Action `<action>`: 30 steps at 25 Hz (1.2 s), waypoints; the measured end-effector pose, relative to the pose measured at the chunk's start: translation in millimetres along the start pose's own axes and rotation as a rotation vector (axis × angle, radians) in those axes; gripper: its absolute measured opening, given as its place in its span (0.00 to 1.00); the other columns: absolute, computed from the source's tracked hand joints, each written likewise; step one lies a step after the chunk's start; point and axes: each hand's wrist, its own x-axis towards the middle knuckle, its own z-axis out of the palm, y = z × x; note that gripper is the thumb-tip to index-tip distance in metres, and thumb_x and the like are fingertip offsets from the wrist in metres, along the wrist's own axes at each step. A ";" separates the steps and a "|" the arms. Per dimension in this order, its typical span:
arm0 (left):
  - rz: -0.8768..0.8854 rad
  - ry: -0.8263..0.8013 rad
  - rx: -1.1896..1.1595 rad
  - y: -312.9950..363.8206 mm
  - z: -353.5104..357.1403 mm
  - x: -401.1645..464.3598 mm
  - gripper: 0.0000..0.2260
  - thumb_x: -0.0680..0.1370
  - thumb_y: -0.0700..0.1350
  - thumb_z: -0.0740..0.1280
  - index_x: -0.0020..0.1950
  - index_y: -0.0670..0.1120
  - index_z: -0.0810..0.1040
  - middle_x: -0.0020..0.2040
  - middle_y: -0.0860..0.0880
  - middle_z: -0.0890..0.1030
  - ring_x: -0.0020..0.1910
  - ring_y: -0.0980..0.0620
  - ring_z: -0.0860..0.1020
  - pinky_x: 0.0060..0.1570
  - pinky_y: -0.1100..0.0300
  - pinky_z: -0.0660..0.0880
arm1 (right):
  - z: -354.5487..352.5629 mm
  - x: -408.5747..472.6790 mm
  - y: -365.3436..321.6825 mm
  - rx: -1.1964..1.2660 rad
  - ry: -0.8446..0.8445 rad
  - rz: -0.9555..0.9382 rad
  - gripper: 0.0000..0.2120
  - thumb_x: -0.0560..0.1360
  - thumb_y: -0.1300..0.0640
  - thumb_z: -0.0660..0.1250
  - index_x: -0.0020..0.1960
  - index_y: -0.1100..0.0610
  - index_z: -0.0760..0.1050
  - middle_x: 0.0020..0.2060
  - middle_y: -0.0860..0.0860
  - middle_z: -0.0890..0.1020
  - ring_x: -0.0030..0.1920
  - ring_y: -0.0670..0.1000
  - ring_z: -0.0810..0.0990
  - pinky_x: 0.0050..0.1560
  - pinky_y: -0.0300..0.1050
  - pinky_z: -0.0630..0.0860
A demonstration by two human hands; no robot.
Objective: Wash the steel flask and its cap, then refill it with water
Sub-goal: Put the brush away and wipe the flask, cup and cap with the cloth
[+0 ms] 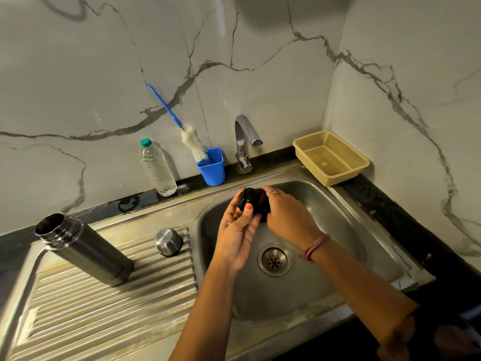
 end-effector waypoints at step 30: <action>0.014 -0.002 0.020 1.8 7.0 0.5 0.18 0.74 0.33 0.65 0.64 0.44 0.74 0.55 0.41 0.82 0.50 0.47 0.83 0.48 0.55 0.83 | 4.1 -2.5 -3.4 0.077 -0.014 0.004 0.35 0.76 0.63 0.63 0.77 0.59 0.49 0.71 0.58 0.63 0.68 0.58 0.68 0.65 0.51 0.70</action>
